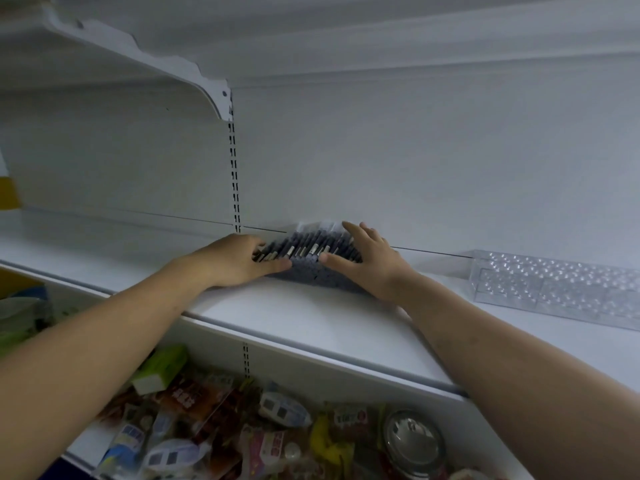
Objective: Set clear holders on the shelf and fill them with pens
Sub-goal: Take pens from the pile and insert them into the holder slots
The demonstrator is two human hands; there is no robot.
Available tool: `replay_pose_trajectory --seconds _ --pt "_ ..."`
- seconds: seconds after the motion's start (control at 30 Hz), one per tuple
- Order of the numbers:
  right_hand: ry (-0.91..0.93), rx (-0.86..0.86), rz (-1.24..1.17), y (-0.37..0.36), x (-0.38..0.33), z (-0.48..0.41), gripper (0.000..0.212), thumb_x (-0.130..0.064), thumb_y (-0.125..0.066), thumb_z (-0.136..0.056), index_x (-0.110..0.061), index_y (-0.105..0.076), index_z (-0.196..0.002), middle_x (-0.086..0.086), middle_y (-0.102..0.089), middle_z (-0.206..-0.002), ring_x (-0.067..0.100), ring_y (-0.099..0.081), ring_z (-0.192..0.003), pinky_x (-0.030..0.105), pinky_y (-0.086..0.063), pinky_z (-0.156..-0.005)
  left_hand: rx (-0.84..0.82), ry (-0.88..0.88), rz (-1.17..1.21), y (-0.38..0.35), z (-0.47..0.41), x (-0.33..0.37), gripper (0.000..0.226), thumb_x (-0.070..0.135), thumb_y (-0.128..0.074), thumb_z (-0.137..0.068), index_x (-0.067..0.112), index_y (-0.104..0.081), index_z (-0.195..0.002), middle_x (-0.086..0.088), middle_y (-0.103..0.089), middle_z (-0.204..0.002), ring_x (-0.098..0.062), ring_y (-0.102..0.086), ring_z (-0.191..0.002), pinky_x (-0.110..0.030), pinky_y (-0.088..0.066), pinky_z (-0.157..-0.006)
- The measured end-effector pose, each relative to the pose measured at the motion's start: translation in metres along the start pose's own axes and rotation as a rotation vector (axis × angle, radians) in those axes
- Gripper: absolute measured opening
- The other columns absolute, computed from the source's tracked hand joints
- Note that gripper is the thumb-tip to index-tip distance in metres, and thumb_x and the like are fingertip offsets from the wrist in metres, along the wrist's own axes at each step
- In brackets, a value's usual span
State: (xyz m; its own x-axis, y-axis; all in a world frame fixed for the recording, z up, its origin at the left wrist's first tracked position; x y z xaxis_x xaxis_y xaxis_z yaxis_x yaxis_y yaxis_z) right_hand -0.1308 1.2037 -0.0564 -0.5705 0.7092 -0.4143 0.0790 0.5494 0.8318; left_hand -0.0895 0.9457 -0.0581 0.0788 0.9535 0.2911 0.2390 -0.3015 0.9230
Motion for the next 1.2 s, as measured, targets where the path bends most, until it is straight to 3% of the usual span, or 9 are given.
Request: replay_pose_trajectory --seconds 0.07,0.13,0.2,0.3,0.57,0.7,0.93,1.1,1.2 --pt "0.017 0.045 0.022 0.008 -0.001 0.000 0.100 -0.090 -0.047 -0.081 -0.035 -0.026 -0.162 0.003 -0.029 -0.169 0.025 -0.029 -0.155 0.048 -0.027 -0.125 0.016 0.042 -0.075 0.007 0.005 0.004 0.104 0.104 -0.043 -0.068 0.021 -0.061 -0.127 0.004 -0.065 -0.116 -0.027 -0.065 -0.112 -0.043 -0.054 -0.098" --pt "0.040 0.072 0.082 0.017 -0.005 0.002 0.092 -0.086 -0.049 -0.085 -0.034 -0.032 -0.159 0.001 -0.039 -0.163 0.026 -0.040 -0.147 0.047 -0.033 -0.121 0.029 0.051 -0.078 0.017 0.009 0.011 0.115 0.107 -0.037 -0.065 0.023 -0.053 -0.142 0.000 -0.061 -0.139 -0.026 -0.061 -0.122 -0.044 -0.052 -0.102" --pt "0.070 0.072 0.156 0.025 -0.010 0.004 0.087 -0.083 -0.049 -0.088 -0.034 -0.034 -0.158 -0.001 -0.043 -0.160 0.024 -0.042 -0.145 0.046 -0.034 -0.118 0.055 0.020 -0.078 0.028 0.014 0.024 0.106 0.102 -0.038 -0.073 0.031 -0.043 -0.153 0.006 -0.050 -0.155 -0.021 -0.055 -0.132 -0.043 -0.050 -0.105" --pt "0.098 0.045 0.258 0.040 -0.018 0.006 0.083 -0.080 -0.048 -0.091 -0.033 -0.033 -0.159 0.001 -0.045 -0.158 0.024 -0.043 -0.144 0.048 -0.033 -0.117 0.129 -0.059 -0.172 0.041 0.020 0.056 0.084 0.088 -0.044 -0.086 0.036 -0.042 -0.152 0.010 -0.047 -0.158 -0.019 -0.051 -0.138 -0.040 -0.047 -0.106" --pt "0.086 0.056 0.396 0.093 0.005 0.038 0.073 -0.076 -0.043 -0.096 -0.033 -0.039 -0.155 0.001 -0.054 -0.148 0.024 -0.050 -0.136 0.044 -0.034 -0.114 0.153 -0.210 -0.213 0.029 0.025 0.142 0.060 0.068 -0.059 -0.092 0.031 -0.053 -0.139 0.007 -0.058 -0.140 -0.019 -0.058 -0.121 -0.037 -0.050 -0.093" --pt "0.081 0.075 0.449 0.105 0.032 0.052 0.070 -0.075 -0.045 -0.095 -0.034 -0.042 -0.151 -0.001 -0.055 -0.147 0.022 -0.051 -0.135 0.043 -0.033 -0.114 0.097 -0.212 -0.237 0.010 0.017 0.176 0.046 0.067 -0.063 -0.088 0.027 -0.060 -0.111 0.005 -0.062 -0.108 -0.022 -0.061 -0.095 -0.036 -0.052 -0.080" --pt "0.133 0.156 0.482 0.115 0.067 0.063 0.061 -0.067 -0.051 -0.096 -0.031 -0.052 -0.145 -0.001 -0.060 -0.139 0.023 -0.053 -0.131 0.042 -0.035 -0.114 -0.052 -0.106 -0.174 -0.019 -0.005 0.229 0.045 0.053 -0.071 -0.084 0.013 -0.062 -0.064 0.001 -0.060 -0.059 -0.024 -0.059 -0.064 -0.029 -0.039 -0.055" --pt "0.104 0.222 0.361 0.121 0.086 0.069 0.054 -0.064 -0.052 -0.097 -0.030 -0.057 -0.139 -0.003 -0.064 -0.133 0.022 -0.056 -0.127 0.041 -0.037 -0.109 -0.163 -0.045 -0.234 -0.035 -0.015 0.246 0.039 0.045 -0.076 -0.085 0.015 -0.060 -0.066 -0.002 -0.063 -0.064 -0.024 -0.059 -0.059 -0.031 -0.049 -0.064" --pt "0.095 0.267 0.276 0.126 0.090 0.072 0.052 -0.064 -0.051 -0.097 -0.029 -0.061 -0.134 -0.004 -0.065 -0.131 0.021 -0.057 -0.125 0.040 -0.038 -0.105 -0.170 -0.036 -0.289 -0.036 -0.017 0.252 0.042 0.043 -0.080 -0.087 0.016 -0.053 -0.069 -0.002 -0.059 -0.068 -0.019 -0.054 -0.058 -0.030 -0.045 -0.060"
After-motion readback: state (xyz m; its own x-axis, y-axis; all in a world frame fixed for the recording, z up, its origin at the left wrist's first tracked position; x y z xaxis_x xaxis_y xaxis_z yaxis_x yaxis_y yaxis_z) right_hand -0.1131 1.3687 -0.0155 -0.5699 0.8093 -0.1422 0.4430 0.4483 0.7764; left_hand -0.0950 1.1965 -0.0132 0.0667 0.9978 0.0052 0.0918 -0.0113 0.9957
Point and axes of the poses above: each hand's wrist, its own z-axis away from the middle knuckle, its own y-axis out of the back of the hand, x = y × z, the point moved 5 cm from there along -z, towards the middle knuckle
